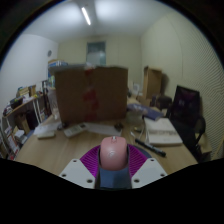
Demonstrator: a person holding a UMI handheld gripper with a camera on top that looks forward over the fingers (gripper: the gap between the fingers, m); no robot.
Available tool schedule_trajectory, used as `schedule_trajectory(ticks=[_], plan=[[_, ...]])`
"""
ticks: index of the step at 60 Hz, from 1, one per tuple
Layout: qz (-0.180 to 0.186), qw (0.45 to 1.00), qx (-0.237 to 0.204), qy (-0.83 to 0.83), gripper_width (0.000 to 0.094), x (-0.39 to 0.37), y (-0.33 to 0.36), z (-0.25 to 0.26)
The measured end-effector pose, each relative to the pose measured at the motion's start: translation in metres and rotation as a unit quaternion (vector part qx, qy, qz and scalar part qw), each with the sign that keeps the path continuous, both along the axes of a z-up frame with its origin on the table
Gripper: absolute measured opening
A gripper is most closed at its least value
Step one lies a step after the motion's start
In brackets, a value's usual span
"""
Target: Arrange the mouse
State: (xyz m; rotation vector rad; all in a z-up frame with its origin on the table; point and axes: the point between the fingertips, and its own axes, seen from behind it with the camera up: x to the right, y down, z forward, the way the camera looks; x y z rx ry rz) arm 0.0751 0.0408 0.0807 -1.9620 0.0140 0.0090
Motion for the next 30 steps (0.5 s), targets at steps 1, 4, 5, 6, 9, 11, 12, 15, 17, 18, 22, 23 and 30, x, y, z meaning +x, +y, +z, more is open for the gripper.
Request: schedule_trajectory(ticks=[1, 4, 5, 6, 9, 11, 12, 15, 17, 18, 22, 23, 30], plan=[[0.002, 1.000, -0.013, 0.001, 0.0348, 0.003, 0.003, -0.010], [0.014, 0.999, -0.044, -0.006, 0.0348, 0.009, 0.010, -0.035], [0.017, 0.998, -0.051, -0.012, 0.0348, 0.008, 0.011, -0.043], [0.021, 0.998, -0.058, -0.017, 0.0350, 0.011, 0.013, -0.049], [0.023, 0.996, -0.076, -0.030, 0.0350, 0.011, 0.012, -0.064], [0.025, 0.996, -0.084, -0.036, 0.0352, 0.015, 0.013, -0.077], [0.027, 0.995, -0.091, -0.037, 0.0360, 0.015, 0.012, -0.082], [0.031, 0.995, -0.089, -0.032, 0.0381, 0.015, 0.013, -0.086], [0.031, 0.995, -0.094, -0.020, 0.0394, 0.016, 0.011, -0.089], [0.030, 0.995, -0.096, -0.012, 0.0411, 0.015, 0.011, -0.090], [0.027, 0.994, -0.105, 0.014, 0.0523, 0.013, 0.010, -0.092], [0.030, 0.994, -0.105, 0.016, 0.0554, 0.013, 0.010, -0.093], [0.061, 0.993, -0.104, 0.018, 0.0824, 0.000, 0.004, -0.088]])
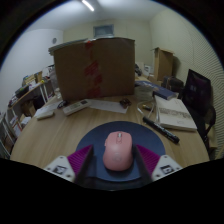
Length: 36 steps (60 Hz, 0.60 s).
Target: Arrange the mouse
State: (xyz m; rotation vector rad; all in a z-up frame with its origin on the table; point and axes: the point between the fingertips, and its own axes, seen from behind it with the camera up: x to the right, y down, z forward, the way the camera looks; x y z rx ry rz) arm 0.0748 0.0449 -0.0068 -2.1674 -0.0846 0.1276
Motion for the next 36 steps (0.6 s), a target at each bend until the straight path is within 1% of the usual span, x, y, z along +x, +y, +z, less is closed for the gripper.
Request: schedule_trajectory(ticks=[1, 3, 6, 9, 17, 22, 30, 36], plan=[[0.001, 1.000, 0.003, 0.002, 0.0863, -0.001, -0.002, 0.002], [-0.002, 1.000, 0.011, 0.004, 0.0818, -0.002, -0.005, 0.007], [-0.009, 1.000, 0.020, 0.003, 0.0837, 0.003, -0.015, 0.014], [-0.008, 0.999, 0.032, 0.004, 0.0837, 0.003, -0.029, 0.024], [0.012, 0.998, 0.059, 0.028, 0.0837, -0.002, -0.096, 0.051], [0.035, 0.995, 0.080, 0.041, 0.0839, -0.010, -0.143, 0.062], [0.062, 0.992, 0.100, 0.050, 0.0832, -0.017, -0.203, 0.057], [0.073, 0.991, 0.100, 0.046, 0.0832, -0.009, -0.228, 0.043]])
